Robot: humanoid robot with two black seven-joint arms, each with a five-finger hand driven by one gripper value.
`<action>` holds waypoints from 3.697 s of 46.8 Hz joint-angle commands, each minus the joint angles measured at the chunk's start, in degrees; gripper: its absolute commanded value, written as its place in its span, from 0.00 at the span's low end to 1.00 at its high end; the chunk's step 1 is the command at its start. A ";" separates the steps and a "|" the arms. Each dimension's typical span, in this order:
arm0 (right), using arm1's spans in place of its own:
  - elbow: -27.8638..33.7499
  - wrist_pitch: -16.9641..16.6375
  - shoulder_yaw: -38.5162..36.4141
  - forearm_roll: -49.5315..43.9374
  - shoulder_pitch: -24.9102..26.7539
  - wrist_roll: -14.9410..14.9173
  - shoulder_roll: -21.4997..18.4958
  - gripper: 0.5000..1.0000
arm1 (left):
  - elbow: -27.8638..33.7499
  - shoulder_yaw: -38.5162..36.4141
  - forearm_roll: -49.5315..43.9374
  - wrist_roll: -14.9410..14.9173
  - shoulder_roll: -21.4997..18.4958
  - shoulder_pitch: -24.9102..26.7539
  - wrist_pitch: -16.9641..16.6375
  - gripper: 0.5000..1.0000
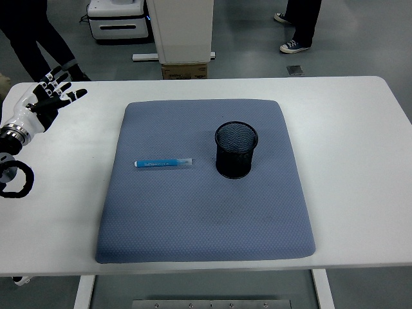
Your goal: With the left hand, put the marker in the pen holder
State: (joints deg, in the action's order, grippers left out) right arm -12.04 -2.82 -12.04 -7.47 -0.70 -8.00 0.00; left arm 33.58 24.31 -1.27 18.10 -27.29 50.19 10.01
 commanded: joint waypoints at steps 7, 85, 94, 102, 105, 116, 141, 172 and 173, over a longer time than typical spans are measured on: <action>0.00 0.01 0.00 0.00 0.00 0.00 0.00 1.00 | -0.01 -0.40 0.75 -0.17 -0.22 -0.27 -0.16 1.00; 0.00 -0.08 0.00 0.00 0.00 0.00 0.00 1.00 | 4.12 -45.66 14.80 -0.53 -0.74 26.89 -2.45 1.00; 0.00 0.01 0.00 0.00 0.00 0.00 0.00 1.00 | 4.21 -46.45 18.68 0.70 0.22 27.86 -2.10 1.00; 0.00 0.01 0.00 0.00 0.00 0.00 0.00 1.00 | 6.05 -46.54 18.06 3.60 0.84 27.94 -2.01 1.00; 0.00 -0.08 0.00 0.00 0.00 0.00 0.00 1.00 | 6.76 -46.89 17.89 4.22 0.84 28.12 -1.92 1.00; 0.00 0.01 0.00 0.00 0.00 0.00 0.00 1.00 | 10.80 -55.85 17.62 4.31 0.93 30.67 -2.01 1.00; 0.00 0.01 0.00 0.00 0.00 0.00 0.00 1.00 | 16.43 -63.15 18.68 4.22 2.24 36.56 -2.01 1.00; 0.00 0.01 0.00 0.00 0.00 0.00 0.00 1.00 | 17.13 -63.24 30.10 2.82 5.93 38.14 2.91 1.00; 0.00 0.01 0.00 0.00 0.00 0.00 0.00 1.00 | 17.13 -63.24 30.28 2.38 6.11 38.23 3.26 1.00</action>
State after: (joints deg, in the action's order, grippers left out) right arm -12.03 -2.82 -12.04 -7.47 -0.70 -8.00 0.00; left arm 50.70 -38.94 28.31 21.40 -21.67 88.24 12.14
